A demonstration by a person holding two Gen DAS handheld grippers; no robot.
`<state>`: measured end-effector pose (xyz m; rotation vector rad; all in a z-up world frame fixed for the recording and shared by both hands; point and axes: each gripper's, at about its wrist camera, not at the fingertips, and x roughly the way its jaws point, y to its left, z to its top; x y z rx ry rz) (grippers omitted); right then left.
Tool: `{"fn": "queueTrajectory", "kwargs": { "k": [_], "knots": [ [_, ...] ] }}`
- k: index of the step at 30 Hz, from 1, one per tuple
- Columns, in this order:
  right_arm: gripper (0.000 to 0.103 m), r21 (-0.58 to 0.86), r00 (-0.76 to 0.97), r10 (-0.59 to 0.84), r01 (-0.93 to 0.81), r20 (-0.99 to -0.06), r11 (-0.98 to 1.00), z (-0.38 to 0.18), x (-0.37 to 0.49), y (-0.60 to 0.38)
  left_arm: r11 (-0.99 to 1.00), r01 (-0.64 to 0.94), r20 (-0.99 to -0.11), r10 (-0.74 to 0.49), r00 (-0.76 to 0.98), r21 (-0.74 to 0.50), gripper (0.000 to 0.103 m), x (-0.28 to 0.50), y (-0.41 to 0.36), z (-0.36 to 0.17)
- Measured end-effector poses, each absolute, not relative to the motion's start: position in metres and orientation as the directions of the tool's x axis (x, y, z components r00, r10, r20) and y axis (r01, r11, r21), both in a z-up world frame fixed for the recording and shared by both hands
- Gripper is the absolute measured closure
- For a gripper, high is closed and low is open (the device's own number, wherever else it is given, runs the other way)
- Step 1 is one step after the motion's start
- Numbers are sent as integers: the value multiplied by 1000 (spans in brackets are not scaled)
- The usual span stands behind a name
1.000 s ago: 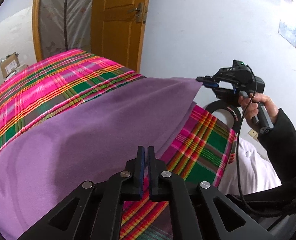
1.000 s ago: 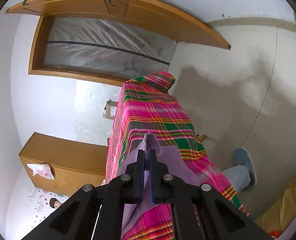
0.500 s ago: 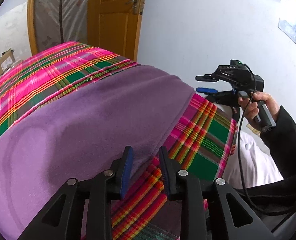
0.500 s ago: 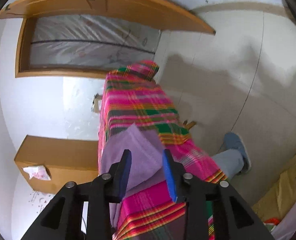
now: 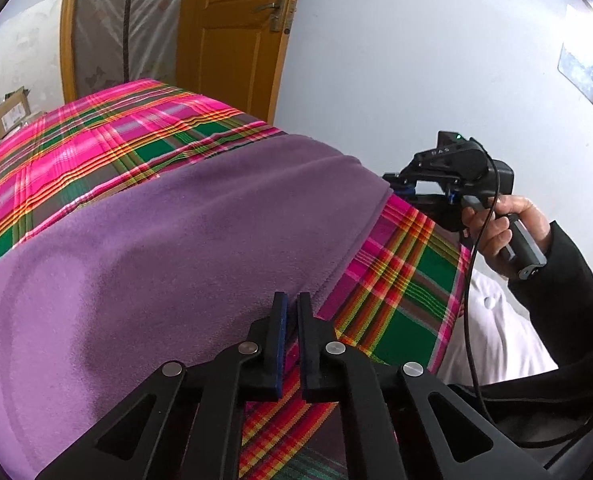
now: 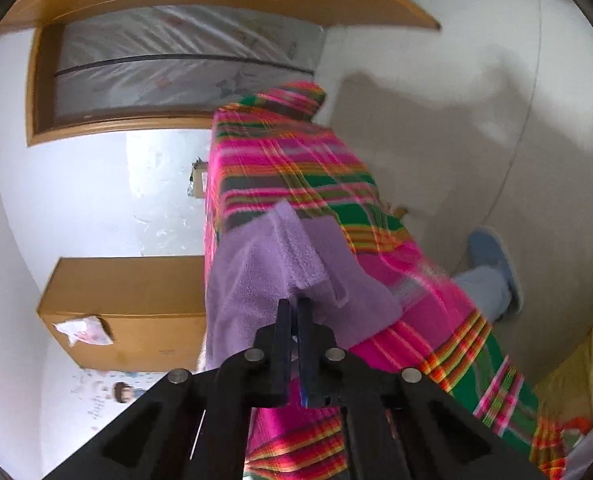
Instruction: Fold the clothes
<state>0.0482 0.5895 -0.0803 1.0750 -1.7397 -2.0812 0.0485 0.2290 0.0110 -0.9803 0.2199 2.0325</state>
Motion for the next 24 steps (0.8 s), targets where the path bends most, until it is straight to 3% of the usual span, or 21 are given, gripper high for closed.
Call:
{"fn": "queueTrajectory", "kwargs": {
  "k": [9, 11, 12, 13, 22, 24],
  "knots": [
    [99, 864, -716, -499, -313, -487, -394, -66, 58, 607, -599, -770, -674, 663, -325, -219, 100, 55, 223, 23],
    [82, 850, -726, -471, -308, -501, -428, -56, 53, 610, -614, -757, -661, 666, -346, -223, 100, 53, 217, 28],
    [63, 844, -734, -458, -299, -502, -446, -50, 49, 612, -626, -747, -656, 663, -359, -223, 100, 52, 214, 30],
    [55, 842, -735, -460, -282, -497, -459, -47, 42, 612, -640, -734, -654, 659, -371, -228, 100, 49, 211, 31],
    [52, 875, -594, -652, -222, -472, -431, -84, -47, 611, -714, -657, -651, 622, -435, -243, 98, 35, 188, 34],
    [55, 892, -567, -694, -206, -444, -402, -92, -56, 605, -719, -652, -654, 616, -439, -240, 98, 33, 186, 34]
  ]
}}
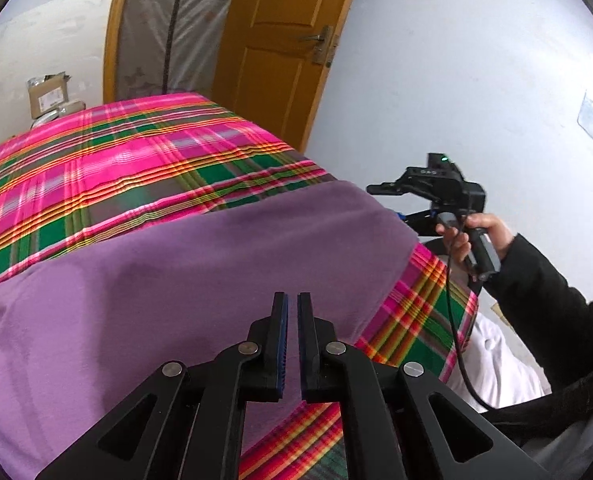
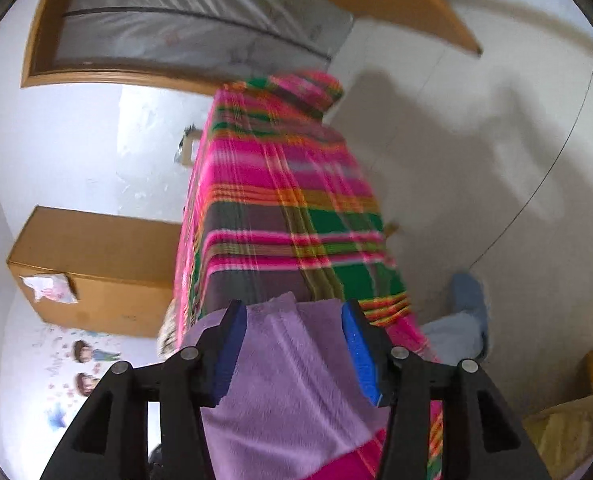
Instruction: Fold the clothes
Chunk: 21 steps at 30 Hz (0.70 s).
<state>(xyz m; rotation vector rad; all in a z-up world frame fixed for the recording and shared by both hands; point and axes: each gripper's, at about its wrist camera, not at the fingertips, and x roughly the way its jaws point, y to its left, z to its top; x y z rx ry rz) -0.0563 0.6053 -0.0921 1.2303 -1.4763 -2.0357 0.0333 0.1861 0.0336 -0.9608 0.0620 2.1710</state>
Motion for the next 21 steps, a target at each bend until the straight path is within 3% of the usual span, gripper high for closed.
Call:
{"fn": "queueTrajectory", "kwargs": {
  "k": [1, 3, 17, 18, 21],
  "knots": [
    [74, 900, -556, -713, -194, -428, -390, -94, -59, 601, -722, -650, -656, 613, -440, -238, 98, 32, 185, 33],
    [100, 899, -549, -720, -162, -425, -407, -91, -61, 595, -725, -646, -658, 610, -442, -238, 98, 31, 184, 32],
    [98, 817, -665, -520, -253, -536, -519, -73, -36, 620, -708, -659, -695, 607, -386, -253, 98, 27, 194, 18],
    [96, 810, -674, -499, -267, -544, -523, -69, -29, 621, -704, -664, -694, 609, -383, -252, 93, 28, 195, 19],
    [76, 812, -688, -499, -235, -527, -533, -55, -7, 612, -694, -675, -692, 617, -375, -253, 88, 30, 198, 19]
  ]
}}
